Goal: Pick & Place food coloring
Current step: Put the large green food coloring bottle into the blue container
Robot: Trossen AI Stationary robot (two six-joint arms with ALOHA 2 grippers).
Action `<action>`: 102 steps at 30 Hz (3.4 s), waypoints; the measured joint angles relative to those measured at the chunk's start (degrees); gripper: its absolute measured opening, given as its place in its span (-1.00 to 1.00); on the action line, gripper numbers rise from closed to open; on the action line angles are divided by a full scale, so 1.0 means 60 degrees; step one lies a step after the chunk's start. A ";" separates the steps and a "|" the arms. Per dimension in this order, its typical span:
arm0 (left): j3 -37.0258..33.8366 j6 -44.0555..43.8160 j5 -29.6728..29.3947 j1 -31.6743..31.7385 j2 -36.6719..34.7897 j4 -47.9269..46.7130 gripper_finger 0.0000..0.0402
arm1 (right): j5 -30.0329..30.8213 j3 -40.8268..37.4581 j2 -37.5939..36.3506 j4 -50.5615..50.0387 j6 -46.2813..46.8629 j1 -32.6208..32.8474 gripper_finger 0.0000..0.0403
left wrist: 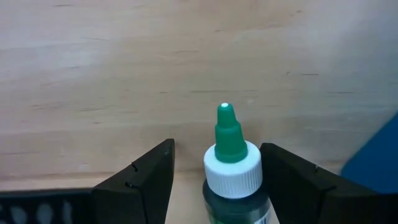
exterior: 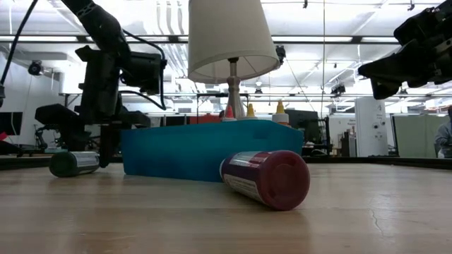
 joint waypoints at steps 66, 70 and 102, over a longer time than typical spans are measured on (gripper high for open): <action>0.1028 -0.0032 -0.1178 0.0079 -0.3910 -0.0310 -0.58 | 0.0004 0.0007 0.0004 0.0005 0.0000 -0.0004 -0.96; 0.1087 0.0690 -0.1594 -0.0142 -0.3841 0.0727 -0.58 | 0.0002 0.0007 0.0004 0.0001 0.0000 0.0000 -0.96; 0.1474 0.5496 -0.2102 -0.0993 -0.2272 0.5106 -0.58 | -0.0002 0.0007 0.0000 0.0004 0.0000 0.0000 -0.96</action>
